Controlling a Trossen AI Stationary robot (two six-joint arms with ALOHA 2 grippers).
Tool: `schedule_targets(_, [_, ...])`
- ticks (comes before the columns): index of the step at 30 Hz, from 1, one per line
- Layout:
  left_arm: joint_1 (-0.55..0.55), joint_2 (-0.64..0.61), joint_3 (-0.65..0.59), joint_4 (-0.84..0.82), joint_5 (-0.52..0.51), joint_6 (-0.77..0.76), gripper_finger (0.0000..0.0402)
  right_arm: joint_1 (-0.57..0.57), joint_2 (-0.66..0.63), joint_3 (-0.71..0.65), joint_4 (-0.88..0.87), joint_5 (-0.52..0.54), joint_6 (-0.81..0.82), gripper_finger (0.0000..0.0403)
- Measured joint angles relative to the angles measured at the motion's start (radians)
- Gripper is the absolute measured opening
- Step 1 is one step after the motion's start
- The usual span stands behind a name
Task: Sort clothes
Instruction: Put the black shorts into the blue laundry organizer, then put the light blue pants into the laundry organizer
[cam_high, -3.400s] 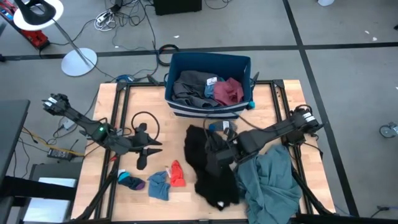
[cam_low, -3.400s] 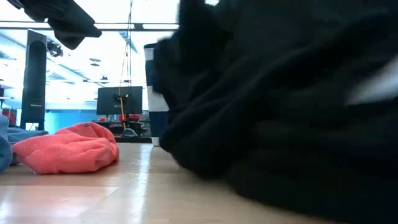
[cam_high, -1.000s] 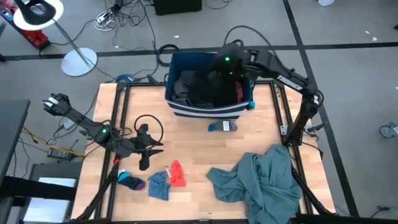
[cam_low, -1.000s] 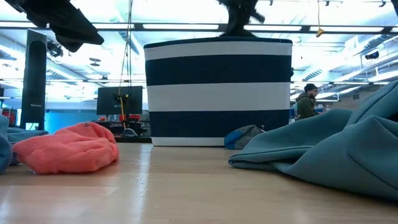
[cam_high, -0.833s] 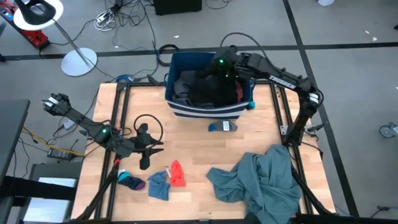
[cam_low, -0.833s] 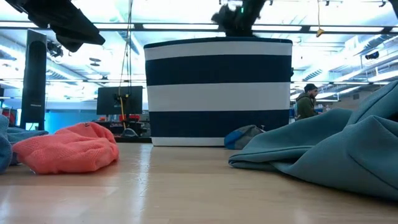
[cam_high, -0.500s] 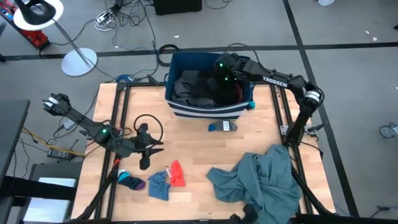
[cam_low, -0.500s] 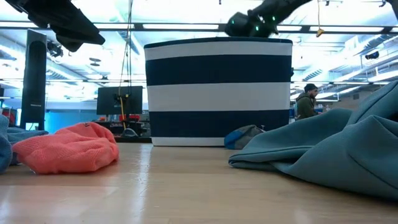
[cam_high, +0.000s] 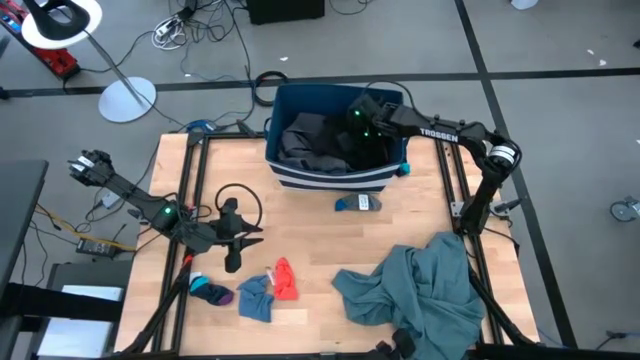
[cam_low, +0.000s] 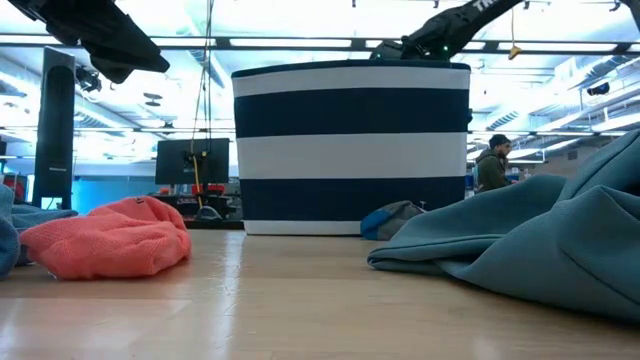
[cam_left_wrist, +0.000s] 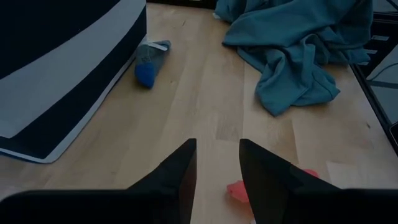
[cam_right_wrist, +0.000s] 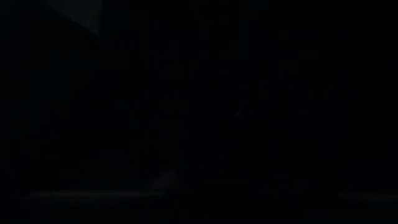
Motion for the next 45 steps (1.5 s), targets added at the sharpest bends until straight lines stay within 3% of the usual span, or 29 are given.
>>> schedule_targets(9, [0.000, 0.001, 0.000, 0.003, 0.000, 0.019, 0.0126, 0.005, -0.112, 0.079, -0.085, -0.051, -0.041, 0.0194])
schedule_targets(19, [0.000, 0.002, 0.000, 0.062, 0.000, 0.018, 0.0126, 0.084, -0.409, 0.093, -0.124, -0.007, -0.018, 0.0208])
schedule_targets(29, [0.000, 0.006, 0.000, 0.061, 0.000, 0.000, 0.0126, 0.379, -0.569, 0.093, -0.339, 0.217, 0.083, 0.0196])
schedule_targets(35, [0.000, 0.006, 0.000, 0.062, 0.000, -0.003, 0.0126, 0.561, -0.562, 0.093, -0.527, 0.348, 0.237, 0.0196])
schedule_targets(41, [0.000, 0.005, 0.000, 0.060, 0.000, -0.007, 0.0126, 0.709, -0.532, 0.093, -0.638, 0.384, 0.394, 0.0195])
schedule_targets(45, [0.000, 0.005, 0.000, 0.060, 0.000, -0.013, 0.0126, 0.798, -0.515, 0.093, -0.755, 0.463, 0.562, 0.0195])
